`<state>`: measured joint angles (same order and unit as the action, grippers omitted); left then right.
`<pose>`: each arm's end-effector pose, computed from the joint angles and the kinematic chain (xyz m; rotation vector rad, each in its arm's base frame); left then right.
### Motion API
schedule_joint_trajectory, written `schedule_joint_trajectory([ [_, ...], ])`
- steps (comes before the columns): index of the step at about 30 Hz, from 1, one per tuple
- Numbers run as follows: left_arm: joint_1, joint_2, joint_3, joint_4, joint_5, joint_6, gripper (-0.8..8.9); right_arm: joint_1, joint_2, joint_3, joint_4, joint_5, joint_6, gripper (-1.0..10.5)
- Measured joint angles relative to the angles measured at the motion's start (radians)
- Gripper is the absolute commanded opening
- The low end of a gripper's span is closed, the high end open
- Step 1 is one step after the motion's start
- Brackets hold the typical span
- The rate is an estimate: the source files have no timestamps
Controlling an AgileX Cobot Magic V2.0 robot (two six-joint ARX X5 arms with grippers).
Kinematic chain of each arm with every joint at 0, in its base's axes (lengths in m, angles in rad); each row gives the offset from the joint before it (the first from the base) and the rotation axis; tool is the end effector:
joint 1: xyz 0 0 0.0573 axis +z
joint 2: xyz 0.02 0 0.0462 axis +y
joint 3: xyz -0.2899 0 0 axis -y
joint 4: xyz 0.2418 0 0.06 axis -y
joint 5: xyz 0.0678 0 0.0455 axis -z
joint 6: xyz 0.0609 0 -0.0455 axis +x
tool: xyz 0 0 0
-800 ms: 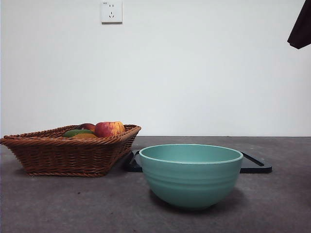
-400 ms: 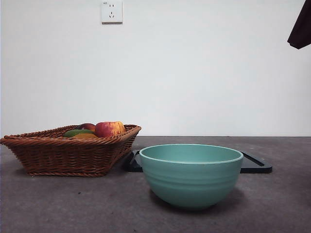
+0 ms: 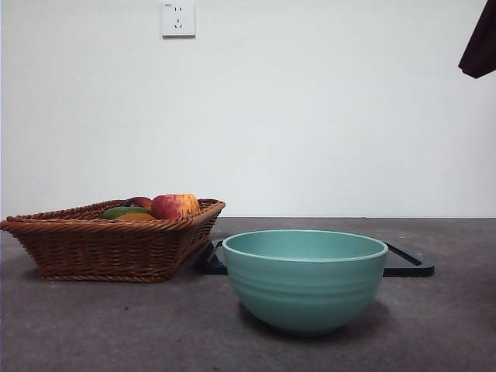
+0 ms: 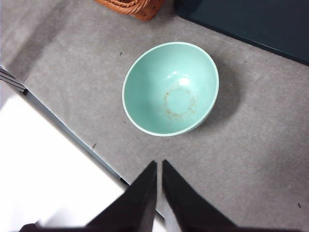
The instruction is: Pick up the wifruite, put it on the bowl, pick up the plate, put it on desk
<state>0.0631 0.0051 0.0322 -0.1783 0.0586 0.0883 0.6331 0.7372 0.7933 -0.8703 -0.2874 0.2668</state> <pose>0.0973 0.0026 0.1521 0.0789 0.1510 -0.0022 0.0946 0.0909 0.2801 0.0891 0.9372 0.7491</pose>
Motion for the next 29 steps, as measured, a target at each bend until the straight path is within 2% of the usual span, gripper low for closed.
schedule_joint_trajectory([
  [17, 0.0, 0.0, 0.0, 0.0, 0.0, 0.0, 0.19, 0.0, 0.0, 0.0, 0.0, 0.0, -0.001, 0.1],
  [20, 0.0, 0.0, 0.0, 0.0, 0.0, 0.0, 0.19, -0.01, -0.011, 0.0, 0.0, 0.013, -0.029, 0.1],
  [24, 0.0, 0.0, 0.0, 0.0, 0.0, 0.0, 0.19, -0.083, -0.071, -0.004, 0.092, 0.094, -0.095, 0.1],
  [29, 0.0, 0.0, 0.0, 0.0, 0.0, 0.0, 0.19, -0.262, -0.198, -0.095, 0.3, 0.102, -0.166, 0.1],
])
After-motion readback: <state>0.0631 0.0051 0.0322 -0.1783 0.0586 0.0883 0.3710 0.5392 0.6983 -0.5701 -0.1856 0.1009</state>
